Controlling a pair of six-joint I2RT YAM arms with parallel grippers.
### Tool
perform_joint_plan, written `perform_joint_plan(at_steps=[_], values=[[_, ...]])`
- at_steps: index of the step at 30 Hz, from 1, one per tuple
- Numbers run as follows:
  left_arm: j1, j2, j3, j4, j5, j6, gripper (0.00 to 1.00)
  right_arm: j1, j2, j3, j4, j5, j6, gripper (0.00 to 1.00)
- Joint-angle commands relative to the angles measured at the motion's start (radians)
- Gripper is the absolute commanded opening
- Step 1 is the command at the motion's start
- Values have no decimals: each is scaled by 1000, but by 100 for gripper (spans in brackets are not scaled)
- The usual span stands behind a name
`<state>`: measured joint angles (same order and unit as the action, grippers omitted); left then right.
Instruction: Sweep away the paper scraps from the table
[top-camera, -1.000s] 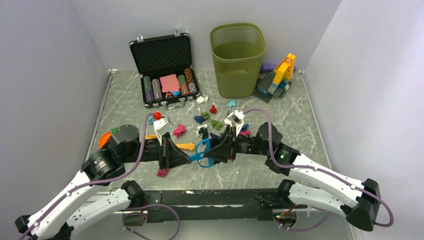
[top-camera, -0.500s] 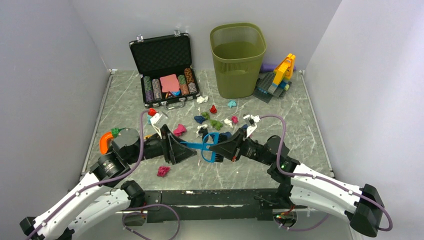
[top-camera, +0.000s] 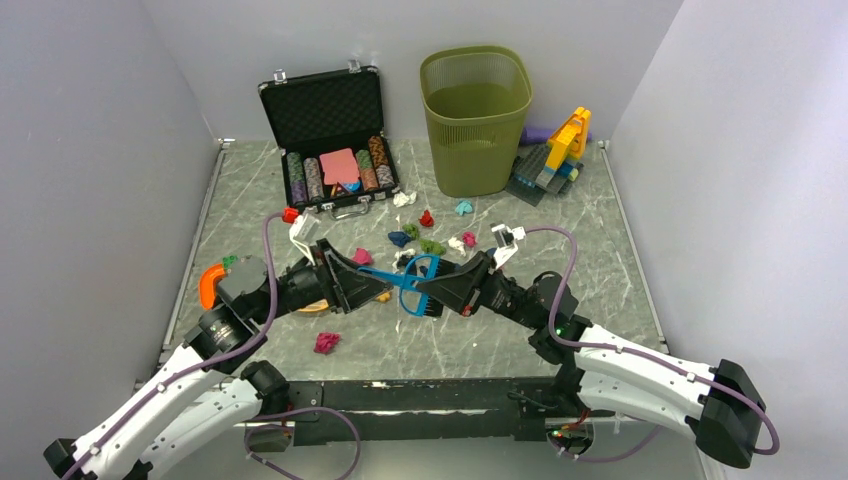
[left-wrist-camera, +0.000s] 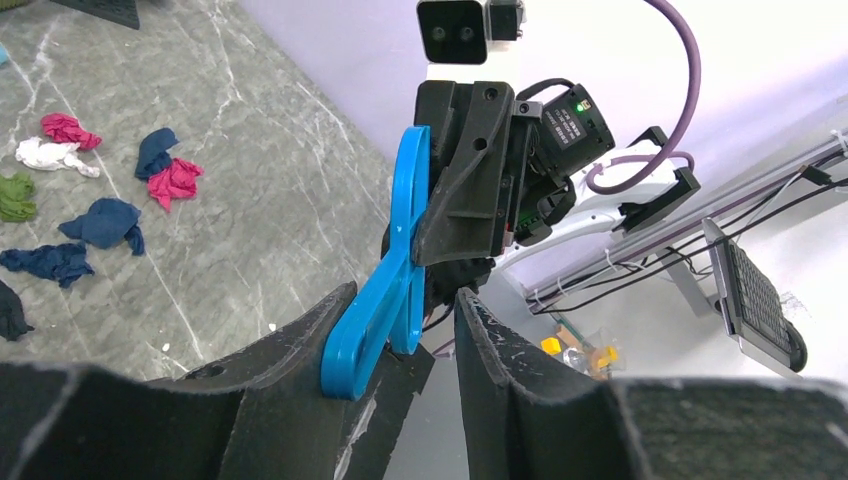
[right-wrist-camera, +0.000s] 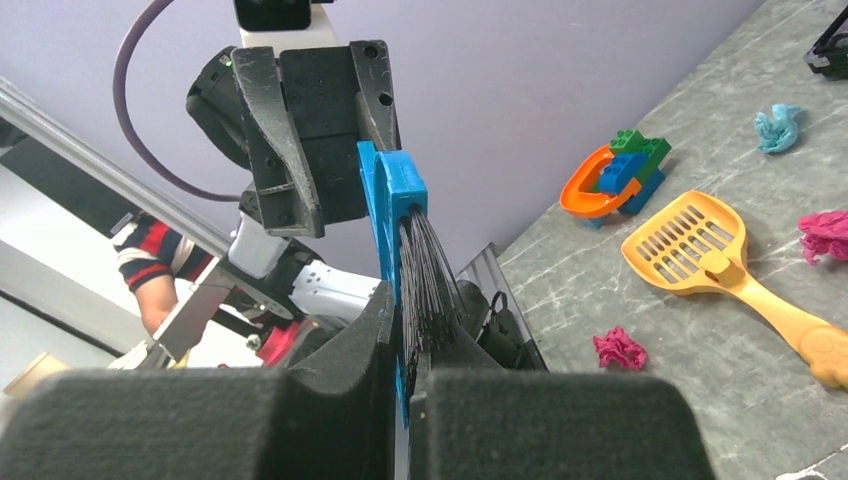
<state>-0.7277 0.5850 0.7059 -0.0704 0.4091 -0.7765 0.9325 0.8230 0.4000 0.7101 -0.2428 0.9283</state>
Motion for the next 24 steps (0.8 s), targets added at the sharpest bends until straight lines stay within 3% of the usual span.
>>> perform_joint_plan(at_steps=[1,14,20,24], values=[[7,-10,-12,63,17,-28,45,0,3,22,46,4,7,0],[10,23,3,103,91,-36,44,2,32,44,30,-67,11,0],[12,30,6,100,117,-34,33,2,24,48,6,-64,1,0],[11,29,8,88,117,-25,32,2,15,52,-16,-55,-8,0]])
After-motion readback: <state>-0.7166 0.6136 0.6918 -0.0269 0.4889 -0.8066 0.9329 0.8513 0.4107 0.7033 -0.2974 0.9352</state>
